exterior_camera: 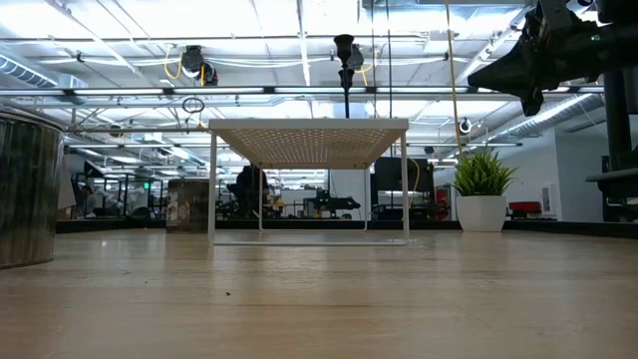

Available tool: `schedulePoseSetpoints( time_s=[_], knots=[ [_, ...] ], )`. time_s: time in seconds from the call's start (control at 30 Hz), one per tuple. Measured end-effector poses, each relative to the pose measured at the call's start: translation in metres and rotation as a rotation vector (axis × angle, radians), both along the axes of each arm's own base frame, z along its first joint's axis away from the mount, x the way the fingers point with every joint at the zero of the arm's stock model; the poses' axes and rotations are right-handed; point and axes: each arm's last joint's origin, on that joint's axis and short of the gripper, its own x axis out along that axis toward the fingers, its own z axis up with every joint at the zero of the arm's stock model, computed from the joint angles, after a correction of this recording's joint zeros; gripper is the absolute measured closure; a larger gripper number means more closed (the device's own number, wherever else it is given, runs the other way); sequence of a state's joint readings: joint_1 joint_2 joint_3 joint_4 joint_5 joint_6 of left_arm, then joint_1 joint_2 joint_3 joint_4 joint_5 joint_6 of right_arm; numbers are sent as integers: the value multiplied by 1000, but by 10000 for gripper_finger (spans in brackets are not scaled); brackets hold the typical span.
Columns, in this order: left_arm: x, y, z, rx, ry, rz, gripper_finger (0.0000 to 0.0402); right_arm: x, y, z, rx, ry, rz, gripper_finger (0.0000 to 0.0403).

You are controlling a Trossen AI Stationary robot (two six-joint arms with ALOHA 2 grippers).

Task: Pick & Place candle stick holders
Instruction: Put the black candle holder on the shelf aligned with the other black candle holders

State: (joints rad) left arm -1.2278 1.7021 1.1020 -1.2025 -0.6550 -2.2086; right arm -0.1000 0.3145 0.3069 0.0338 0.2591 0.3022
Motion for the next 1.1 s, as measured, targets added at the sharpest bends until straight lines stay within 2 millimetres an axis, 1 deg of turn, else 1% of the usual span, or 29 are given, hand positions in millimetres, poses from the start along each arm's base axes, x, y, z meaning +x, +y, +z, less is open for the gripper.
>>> schedulePoseSetpoints(
  time_s=[0.07, 0.17, 0.37, 0.5, 0.6, 0.73, 0.9, 1.0, 1.1],
  knots=[
    [-1, 0, 3, -18, 14, 5, 388, 0, 0, 0, 0, 0, 0, 399],
    [-3, 3, 12, -67, 35, 10, 391, 0, 0, 0, 0, 0, 0, 399],
    [-6, 16, 41, -161, 6, -24, 390, 0, 0, 0, 0, 0, 1, 399],
    [-4, 25, 72, -227, 9, -92, 392, 0, 0, 0, 0, 0, 2, 399],
    [-1, 32, 98, -290, 27, -150, 392, 0, 0, 0, 0, 0, 1, 399],
    [4, 42, 135, -323, 12, -224, 392, 0, 0, 0, 0, 0, 2, 399],
    [16, 57, 177, -293, -31, -295, 392, 0, 0, 0, 0, 0, 2, 399],
    [27, 66, 194, -237, -81, -336, 392, 0, 0, 0, 0, 0, 2, 399],
    [39, 75, 205, -172, -118, -366, 392, 0, 0, 0, 7, -2, 1, 399]
  ],
)
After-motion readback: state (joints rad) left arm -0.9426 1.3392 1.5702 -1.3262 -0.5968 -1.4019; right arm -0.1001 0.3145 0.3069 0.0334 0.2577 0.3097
